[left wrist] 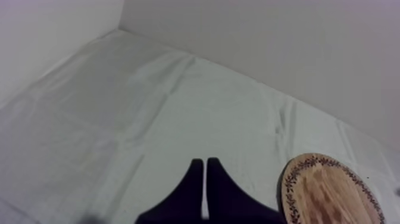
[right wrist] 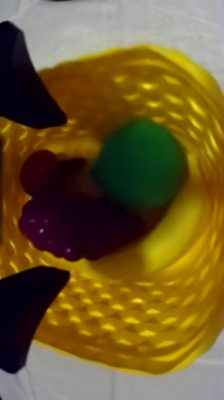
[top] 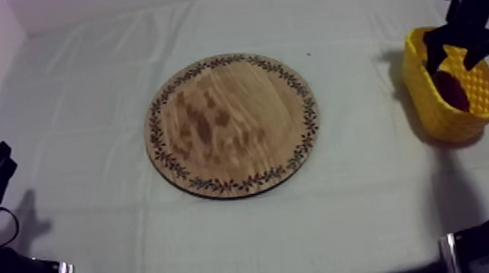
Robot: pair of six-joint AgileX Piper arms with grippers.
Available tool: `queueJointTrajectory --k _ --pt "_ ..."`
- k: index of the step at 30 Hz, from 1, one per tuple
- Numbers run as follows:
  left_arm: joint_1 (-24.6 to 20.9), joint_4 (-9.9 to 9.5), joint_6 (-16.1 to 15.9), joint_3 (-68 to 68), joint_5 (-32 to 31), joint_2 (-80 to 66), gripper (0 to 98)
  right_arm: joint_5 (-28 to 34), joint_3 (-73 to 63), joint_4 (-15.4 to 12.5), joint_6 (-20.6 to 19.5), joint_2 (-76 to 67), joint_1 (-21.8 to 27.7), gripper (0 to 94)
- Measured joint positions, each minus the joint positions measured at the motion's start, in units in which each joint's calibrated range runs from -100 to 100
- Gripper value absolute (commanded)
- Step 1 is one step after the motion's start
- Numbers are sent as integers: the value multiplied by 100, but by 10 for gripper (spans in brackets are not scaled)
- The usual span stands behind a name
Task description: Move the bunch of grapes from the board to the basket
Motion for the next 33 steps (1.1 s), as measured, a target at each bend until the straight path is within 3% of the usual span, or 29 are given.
queueJointTrajectory --k 10,22,33 --pt "0 0 0 0 0 0 0 -112 373 -64 -4 -1140 64 368" --pt "0 0 0 0 0 0 0 -1586 2137 -116 170 -3333 69 63" --pt "0 0 0 0 0 0 0 -3211 4235 -213 -55 -5664 -427 6"
